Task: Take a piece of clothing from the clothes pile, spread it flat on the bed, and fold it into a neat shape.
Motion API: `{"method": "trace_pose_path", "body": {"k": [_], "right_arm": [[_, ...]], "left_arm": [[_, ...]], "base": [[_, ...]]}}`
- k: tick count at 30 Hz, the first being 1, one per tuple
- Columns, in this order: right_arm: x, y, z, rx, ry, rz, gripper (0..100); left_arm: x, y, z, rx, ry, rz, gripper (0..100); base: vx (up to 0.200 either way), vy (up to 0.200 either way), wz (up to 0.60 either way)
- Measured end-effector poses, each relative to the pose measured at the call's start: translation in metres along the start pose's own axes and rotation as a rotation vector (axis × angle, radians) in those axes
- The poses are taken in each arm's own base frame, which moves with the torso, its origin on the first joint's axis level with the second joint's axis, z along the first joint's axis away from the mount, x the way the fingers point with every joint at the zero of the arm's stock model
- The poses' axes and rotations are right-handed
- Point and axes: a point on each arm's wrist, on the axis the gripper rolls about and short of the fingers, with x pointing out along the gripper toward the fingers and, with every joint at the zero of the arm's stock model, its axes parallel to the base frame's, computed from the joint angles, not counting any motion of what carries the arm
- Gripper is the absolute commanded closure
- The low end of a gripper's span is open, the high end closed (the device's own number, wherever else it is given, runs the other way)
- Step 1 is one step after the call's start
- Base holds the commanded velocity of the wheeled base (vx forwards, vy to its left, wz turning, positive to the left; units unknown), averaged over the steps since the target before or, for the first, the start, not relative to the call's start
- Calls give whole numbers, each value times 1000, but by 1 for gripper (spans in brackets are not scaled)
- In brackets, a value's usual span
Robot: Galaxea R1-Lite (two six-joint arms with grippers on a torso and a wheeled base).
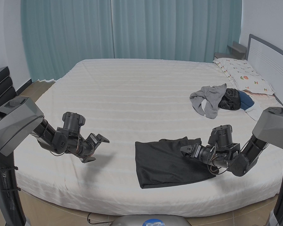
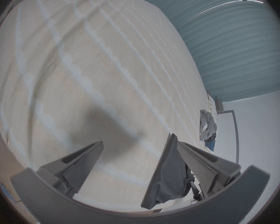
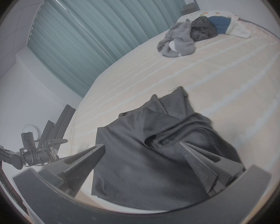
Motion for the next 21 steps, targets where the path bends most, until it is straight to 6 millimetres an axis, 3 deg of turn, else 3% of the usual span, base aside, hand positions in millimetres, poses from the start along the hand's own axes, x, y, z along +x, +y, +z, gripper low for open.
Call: {"method": "trace_pose_path", "body": {"k": [5, 13, 21], "right_arm": [[16, -1, -7, 34, 63, -31, 0], [23, -1, -9, 42, 83, -43, 0], [39, -1, 17, 81, -7, -26, 0]], "left_arm": [[0, 0, 0, 2, 1, 1, 0], [0, 0, -1, 4, 1, 2, 0], [1, 1, 0, 4, 1, 3, 0]], "base": [[0, 0, 0], [0, 0, 0], [0, 0, 0]]}}
